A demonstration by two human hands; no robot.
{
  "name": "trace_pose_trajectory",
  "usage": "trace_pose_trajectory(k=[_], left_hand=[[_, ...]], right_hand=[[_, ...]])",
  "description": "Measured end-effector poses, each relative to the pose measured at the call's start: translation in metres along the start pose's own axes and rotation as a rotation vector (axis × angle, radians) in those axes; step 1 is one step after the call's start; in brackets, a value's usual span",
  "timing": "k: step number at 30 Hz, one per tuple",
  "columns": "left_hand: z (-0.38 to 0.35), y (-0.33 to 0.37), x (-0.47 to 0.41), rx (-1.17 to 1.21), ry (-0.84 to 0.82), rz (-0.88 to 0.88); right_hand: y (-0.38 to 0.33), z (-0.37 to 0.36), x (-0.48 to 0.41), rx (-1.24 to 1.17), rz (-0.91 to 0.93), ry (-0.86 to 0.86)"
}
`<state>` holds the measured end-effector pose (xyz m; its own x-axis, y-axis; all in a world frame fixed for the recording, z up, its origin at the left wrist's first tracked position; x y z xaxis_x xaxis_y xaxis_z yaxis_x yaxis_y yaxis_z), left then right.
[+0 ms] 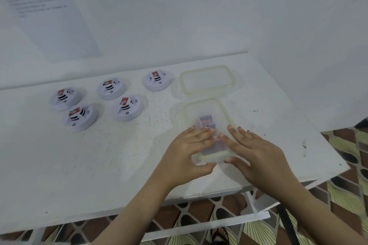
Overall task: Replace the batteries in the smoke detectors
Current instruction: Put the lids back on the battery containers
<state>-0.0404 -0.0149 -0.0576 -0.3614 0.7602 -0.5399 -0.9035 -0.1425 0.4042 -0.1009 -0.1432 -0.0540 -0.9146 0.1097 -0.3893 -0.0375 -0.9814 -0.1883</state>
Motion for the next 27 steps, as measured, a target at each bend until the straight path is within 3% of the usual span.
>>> trace_pose_trajectory(k=[4, 10, 14, 19, 27], left_hand=[[0.001, 0.003, 0.000, -0.018, 0.039, -0.006], [0.010, -0.008, -0.001, 0.174, -0.128, 0.124], [0.042, -0.029, 0.003, 0.047, -0.115, 0.157], [0.059, -0.026, 0.000, -0.074, -0.060, 0.178], [0.032, -0.020, 0.005, -0.129, -0.070, 0.266]], right_hand=[[-0.004, 0.005, -0.002, -0.035, 0.013, 0.035], [0.019, 0.011, -0.020, -0.391, -0.059, -0.141], [0.026, -0.005, -0.031, -0.278, -0.004, -0.262], [0.029, -0.011, -0.044, -0.118, 0.030, -0.295], [0.007, -0.010, -0.033, 0.104, -0.033, -0.062]])
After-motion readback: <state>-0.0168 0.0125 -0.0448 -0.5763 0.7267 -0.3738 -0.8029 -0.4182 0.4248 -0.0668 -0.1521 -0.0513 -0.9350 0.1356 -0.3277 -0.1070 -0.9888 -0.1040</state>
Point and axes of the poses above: each hand's wrist, its own x-axis away from the middle knuckle, its own z-axis out of the back of the hand, y = z × x, the point moved 8 cm from there along -x, towards the middle knuckle, and after that the axes turned 14 degrees about -z, right-handed, at the moved point
